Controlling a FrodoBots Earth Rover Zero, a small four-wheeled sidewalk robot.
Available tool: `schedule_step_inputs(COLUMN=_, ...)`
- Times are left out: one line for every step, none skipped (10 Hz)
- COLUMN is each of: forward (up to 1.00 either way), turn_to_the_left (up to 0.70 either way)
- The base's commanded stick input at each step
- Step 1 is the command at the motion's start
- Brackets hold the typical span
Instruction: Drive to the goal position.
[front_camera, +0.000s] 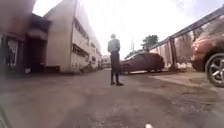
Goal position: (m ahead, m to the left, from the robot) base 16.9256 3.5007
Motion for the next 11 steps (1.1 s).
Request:
schedule_step_inputs(forward=0.70, turn_to_the_left=0.01)
schedule_step_inputs(forward=0.70, turn_to_the_left=0.01)
schedule_step_inputs(forward=0.70, turn_to_the_left=0.01)
schedule_step_inputs(forward=0.70, turn_to_the_left=0.01)
schedule_step_inputs(forward=0.70, turn_to_the_left=0.01)
schedule_step_inputs(forward=0.70, turn_to_the_left=0.01)
schedule_step_inputs(forward=0.70, turn_to_the_left=0.01)
schedule_step_inputs(forward=0.70, turn_to_the_left=0.01)
schedule_step_inputs(forward=0.70, turn_to_the_left=0.01)
schedule_step_inputs(forward=0.70, turn_to_the_left=0.01)
schedule_step_inputs(forward=0.70, turn_to_the_left=0.01)
